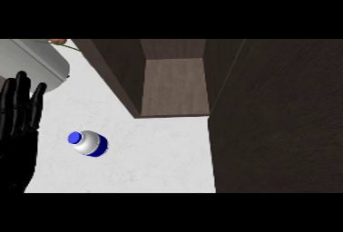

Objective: Pick up the bottled water, place it into the cabinet and close the cabinet

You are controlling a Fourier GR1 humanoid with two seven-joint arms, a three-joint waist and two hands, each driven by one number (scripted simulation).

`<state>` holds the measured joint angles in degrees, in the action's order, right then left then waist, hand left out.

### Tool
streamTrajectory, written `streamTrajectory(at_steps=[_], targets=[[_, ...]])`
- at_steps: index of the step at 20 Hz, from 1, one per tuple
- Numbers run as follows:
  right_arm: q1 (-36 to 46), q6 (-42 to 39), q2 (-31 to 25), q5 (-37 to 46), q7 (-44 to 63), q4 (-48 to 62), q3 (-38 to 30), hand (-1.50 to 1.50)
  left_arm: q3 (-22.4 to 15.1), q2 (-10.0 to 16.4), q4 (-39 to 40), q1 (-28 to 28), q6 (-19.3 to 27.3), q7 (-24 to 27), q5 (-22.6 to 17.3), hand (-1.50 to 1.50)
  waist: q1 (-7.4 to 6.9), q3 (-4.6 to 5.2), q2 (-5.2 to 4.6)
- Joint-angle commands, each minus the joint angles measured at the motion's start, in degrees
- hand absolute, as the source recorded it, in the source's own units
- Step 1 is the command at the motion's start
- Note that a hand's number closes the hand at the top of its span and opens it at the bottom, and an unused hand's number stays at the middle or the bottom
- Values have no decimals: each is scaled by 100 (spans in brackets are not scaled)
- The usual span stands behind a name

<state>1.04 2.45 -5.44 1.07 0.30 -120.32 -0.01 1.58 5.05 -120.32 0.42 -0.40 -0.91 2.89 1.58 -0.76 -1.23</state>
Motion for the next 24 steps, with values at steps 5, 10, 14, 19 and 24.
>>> streamTrajectory(at_steps=[5, 10, 14, 19, 24], targets=[[-659, -373, 120, -448, -175, -730, 181, -150, 750, 381, 49, -37, -521, 215, -873, -150, -143, 78, 131], [-1301, -757, 20, -1306, 1069, -936, 530, -150, 373, -8, -96, 392, -214, -1086, -1083, -150, -128, 74, 142], [-1941, -821, -20, -1320, 1327, -1629, 694, -150, 521, 11, -676, 1060, -400, -1117, -1349, -150, -162, 77, 140], [-3248, -1164, 26, -1388, 916, -2426, 845, -150, -73, -318, -994, 1324, -176, -1317, -738, -150, -99, 74, 146], [-3161, -1279, 4, -1350, 868, -2314, 779, -150, -114, -358, -1268, 1678, -210, -1338, -585, -150, -136, 75, 139]])
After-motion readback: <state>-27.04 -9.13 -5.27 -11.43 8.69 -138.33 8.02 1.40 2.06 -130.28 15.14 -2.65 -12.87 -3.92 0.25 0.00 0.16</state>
